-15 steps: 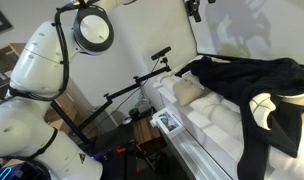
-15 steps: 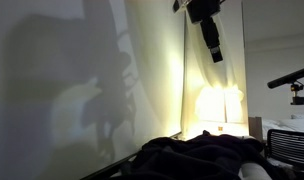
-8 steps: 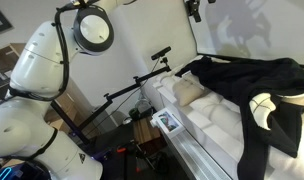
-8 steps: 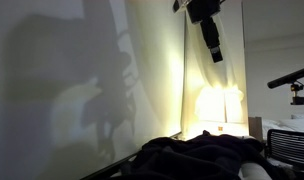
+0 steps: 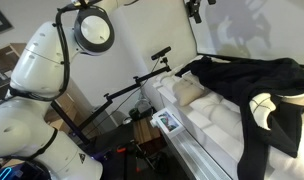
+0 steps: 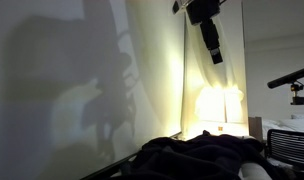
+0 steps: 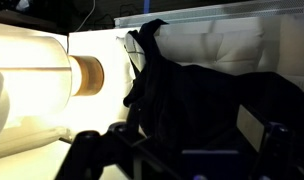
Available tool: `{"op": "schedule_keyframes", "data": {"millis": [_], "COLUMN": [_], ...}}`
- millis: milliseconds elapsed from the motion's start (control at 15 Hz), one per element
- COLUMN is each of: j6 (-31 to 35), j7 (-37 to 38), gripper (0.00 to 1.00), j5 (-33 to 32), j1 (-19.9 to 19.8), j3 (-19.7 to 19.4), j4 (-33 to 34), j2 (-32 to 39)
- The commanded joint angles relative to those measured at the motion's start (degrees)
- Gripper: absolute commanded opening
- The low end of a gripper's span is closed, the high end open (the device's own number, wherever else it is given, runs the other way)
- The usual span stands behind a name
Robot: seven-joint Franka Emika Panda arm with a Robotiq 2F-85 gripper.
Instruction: Unfold the black cloth on the bed.
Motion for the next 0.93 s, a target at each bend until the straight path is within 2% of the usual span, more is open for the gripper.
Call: {"op": "schedule_keyframes", "data": {"millis": [0, 400, 867], "j6": [-0.1, -0.1, -0.9], "j7": [-0.3, -0.3, 0.0], "gripper": [1.00, 1.00, 1.00], "j5": [0.5, 0.5, -2.0], "j1": [0.1, 0.1, 5.1], "j3": [-0.7, -0.7, -2.0], "j4": [0.2, 0.2, 0.4], "j2": [0.1, 0.1, -0.2]}}
